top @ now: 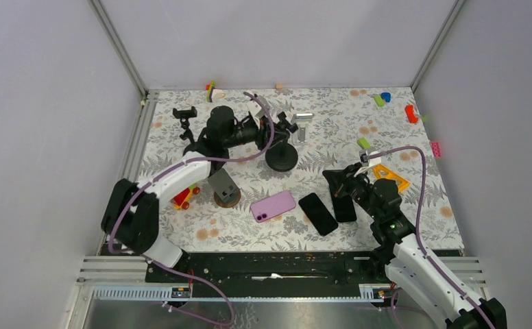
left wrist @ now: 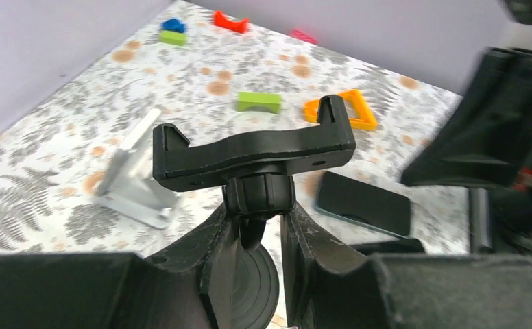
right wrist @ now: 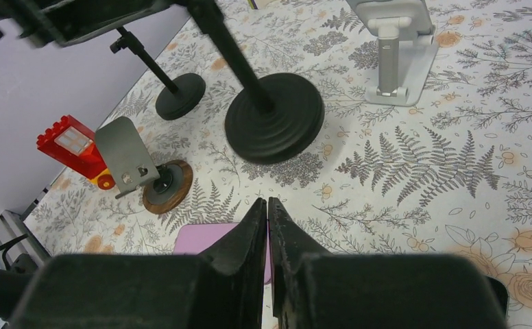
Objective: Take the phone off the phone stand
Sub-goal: Place the phone stand at the center of the board.
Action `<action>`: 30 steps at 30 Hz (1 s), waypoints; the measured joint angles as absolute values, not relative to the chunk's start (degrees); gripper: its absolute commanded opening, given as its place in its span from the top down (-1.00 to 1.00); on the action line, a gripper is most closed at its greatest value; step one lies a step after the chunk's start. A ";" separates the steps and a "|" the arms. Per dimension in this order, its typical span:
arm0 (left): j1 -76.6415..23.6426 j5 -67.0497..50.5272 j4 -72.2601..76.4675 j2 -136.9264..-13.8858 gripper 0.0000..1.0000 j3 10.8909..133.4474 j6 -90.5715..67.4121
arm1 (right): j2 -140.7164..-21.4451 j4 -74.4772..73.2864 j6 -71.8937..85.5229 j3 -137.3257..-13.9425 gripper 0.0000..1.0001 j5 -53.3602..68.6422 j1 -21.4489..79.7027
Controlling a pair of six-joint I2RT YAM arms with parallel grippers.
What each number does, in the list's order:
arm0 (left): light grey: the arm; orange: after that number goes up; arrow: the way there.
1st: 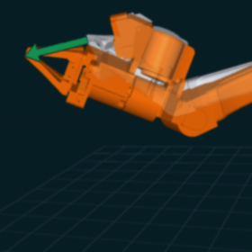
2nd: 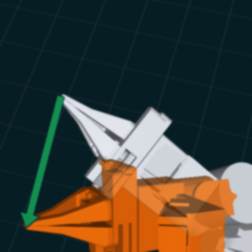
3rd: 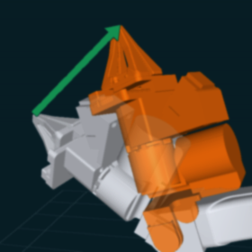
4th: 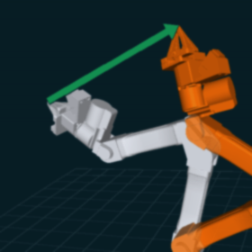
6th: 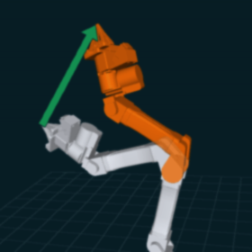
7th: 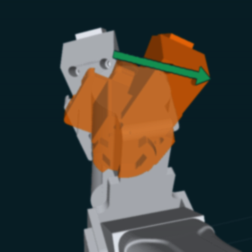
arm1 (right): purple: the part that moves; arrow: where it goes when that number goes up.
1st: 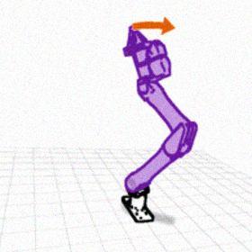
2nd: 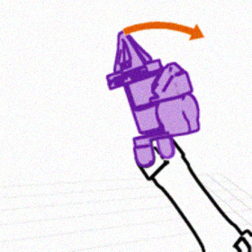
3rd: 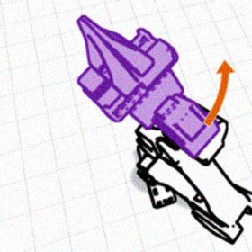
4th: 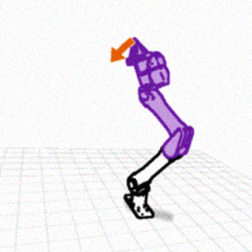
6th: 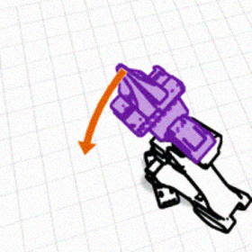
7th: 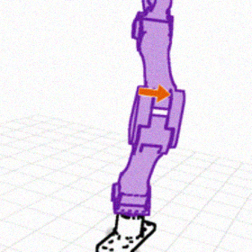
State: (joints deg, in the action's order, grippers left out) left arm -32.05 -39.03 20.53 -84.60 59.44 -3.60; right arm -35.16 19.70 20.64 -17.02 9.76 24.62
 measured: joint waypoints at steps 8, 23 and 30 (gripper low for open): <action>-24.25 -38.11 36.64 -98.32 -0.80 59.79 -14.41 | -36.07 19.59 20.58 -16.91 0.85 11.68 24.62; -24.60 -25.10 30.83 -90.87 -0.98 46.46 -18.46 | -38.63 18.37 20.38 -17.08 0.47 12.56 24.62; -27.29 -18.31 18.61 -80.16 -0.98 50.92 -17.61 | -40.51 13.76 17.87 -19.05 -0.01 14.17 24.62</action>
